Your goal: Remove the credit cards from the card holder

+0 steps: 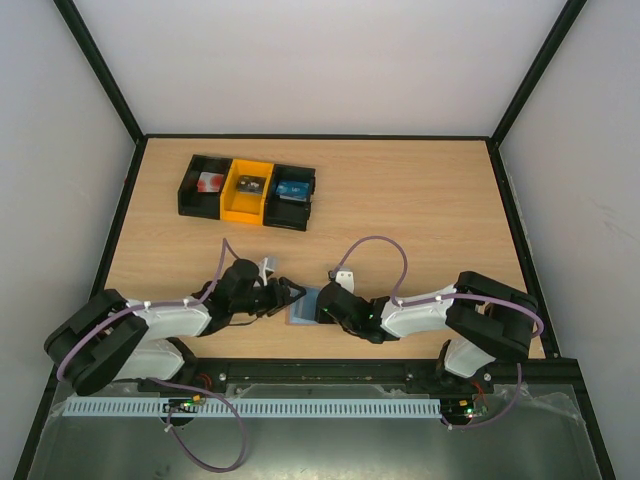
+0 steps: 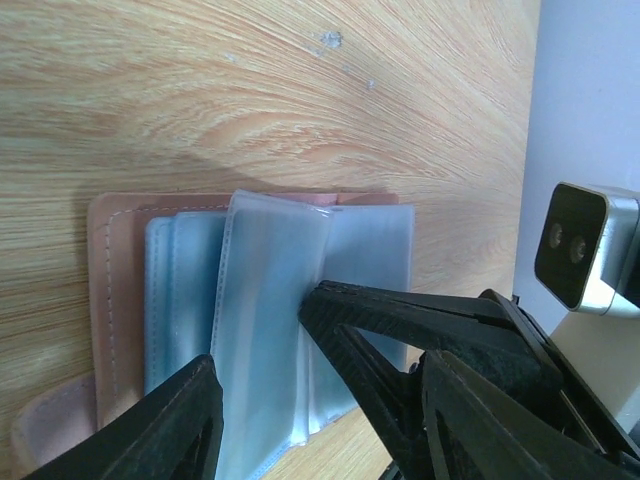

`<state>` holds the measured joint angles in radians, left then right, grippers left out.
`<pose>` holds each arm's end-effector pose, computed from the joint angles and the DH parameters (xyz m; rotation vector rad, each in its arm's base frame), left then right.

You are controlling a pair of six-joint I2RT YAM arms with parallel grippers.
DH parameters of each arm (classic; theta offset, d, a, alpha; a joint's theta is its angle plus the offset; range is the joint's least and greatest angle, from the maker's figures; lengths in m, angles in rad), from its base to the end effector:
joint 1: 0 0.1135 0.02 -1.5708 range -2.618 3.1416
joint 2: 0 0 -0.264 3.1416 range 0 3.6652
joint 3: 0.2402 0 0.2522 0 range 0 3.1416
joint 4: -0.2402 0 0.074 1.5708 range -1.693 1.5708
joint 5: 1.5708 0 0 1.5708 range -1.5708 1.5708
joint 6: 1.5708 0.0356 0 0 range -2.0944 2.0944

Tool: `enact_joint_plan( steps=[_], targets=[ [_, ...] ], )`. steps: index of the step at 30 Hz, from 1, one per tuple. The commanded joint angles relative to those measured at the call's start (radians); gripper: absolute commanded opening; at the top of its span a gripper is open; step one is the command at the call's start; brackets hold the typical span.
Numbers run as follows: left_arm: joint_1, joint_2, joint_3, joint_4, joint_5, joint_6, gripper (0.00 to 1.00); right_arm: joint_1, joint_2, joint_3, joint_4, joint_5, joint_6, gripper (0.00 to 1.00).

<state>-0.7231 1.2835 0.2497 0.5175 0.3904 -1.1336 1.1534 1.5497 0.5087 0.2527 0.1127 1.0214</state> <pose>0.1523 -0.1525 0.1341 -0.2205 2.4260 -1.4148 0.1119 0.2426 0.1188 -0.1089 2.5469 0.8640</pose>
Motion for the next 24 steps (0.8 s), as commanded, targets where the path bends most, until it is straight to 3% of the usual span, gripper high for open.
enact_joint_plan(
  steps=[1, 24],
  targets=[
    [0.002, 0.006, 0.005, 0.037, 0.013, 0.003, 0.55, 0.002, 0.028, -0.042, -0.118, 0.023, 0.002, 0.02],
    [-0.003, 0.050, 0.002, 0.092, 0.053, -0.019, 0.54, 0.002, 0.032, -0.037, -0.113, 0.022, 0.001, 0.02]
  ],
)
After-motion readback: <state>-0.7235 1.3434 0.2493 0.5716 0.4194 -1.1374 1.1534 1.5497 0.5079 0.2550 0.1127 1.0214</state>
